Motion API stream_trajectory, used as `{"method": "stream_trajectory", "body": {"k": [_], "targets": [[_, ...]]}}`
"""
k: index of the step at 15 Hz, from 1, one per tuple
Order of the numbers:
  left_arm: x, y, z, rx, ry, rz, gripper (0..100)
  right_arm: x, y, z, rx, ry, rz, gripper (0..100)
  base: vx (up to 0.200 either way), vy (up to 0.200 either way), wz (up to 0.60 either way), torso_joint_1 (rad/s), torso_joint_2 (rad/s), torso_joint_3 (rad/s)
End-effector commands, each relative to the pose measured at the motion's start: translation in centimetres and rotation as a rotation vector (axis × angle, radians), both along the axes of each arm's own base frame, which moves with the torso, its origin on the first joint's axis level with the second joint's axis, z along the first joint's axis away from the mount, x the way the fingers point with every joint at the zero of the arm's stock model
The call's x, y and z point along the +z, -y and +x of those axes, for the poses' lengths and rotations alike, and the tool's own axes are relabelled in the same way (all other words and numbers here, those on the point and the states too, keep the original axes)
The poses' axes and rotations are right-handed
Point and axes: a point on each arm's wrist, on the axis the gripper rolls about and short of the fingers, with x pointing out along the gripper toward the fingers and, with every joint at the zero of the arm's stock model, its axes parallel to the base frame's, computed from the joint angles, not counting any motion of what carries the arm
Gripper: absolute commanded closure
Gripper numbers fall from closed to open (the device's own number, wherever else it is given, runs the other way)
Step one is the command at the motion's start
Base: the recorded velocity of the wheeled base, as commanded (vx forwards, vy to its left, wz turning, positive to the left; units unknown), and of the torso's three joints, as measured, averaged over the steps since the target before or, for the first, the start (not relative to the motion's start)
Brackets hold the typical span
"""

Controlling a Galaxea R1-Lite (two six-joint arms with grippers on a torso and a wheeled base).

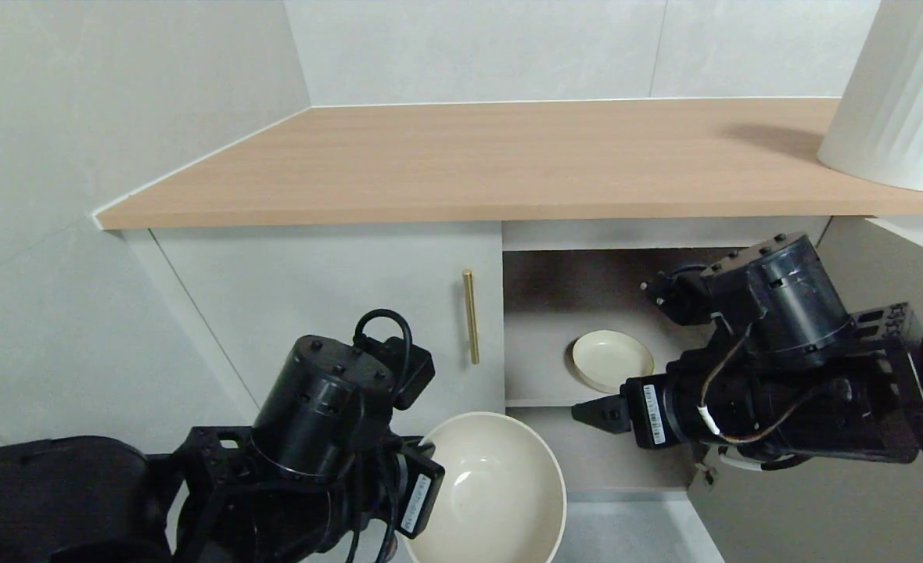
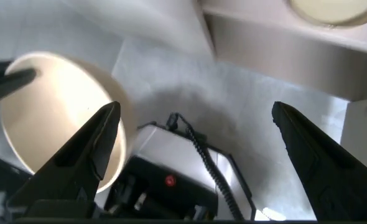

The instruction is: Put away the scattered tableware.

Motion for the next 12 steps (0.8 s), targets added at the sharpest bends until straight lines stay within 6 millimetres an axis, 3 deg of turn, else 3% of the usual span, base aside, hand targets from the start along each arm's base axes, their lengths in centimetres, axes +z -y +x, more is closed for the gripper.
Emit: {"method": "stream_trajectory", "body": {"k": [1,5,12], "targets": [[-0.6,1.2,0.1,-0.003,-0.019,-0.009,100,-1.4,-1.8,-0.6,0.034,-0.019,-0.053,0,0.000,0.000,0.00,0.000,0.00,0.000],[-0.9,2.5,0.5,0.049,-0.030,-0.060,100,-3.6,-3.0,0.0,-0.012,-0.027,-0.144,0,0.000,0.000,0.00,0.000,0.00,0.000],[-0.7,2.7,0.5,0.064,0.000,-0.066,100,-4.0,-3.3,0.0,-0.007,-0.036,-0.155,0,0.000,0.000,0.00,0.000,0.00,0.000]]}}
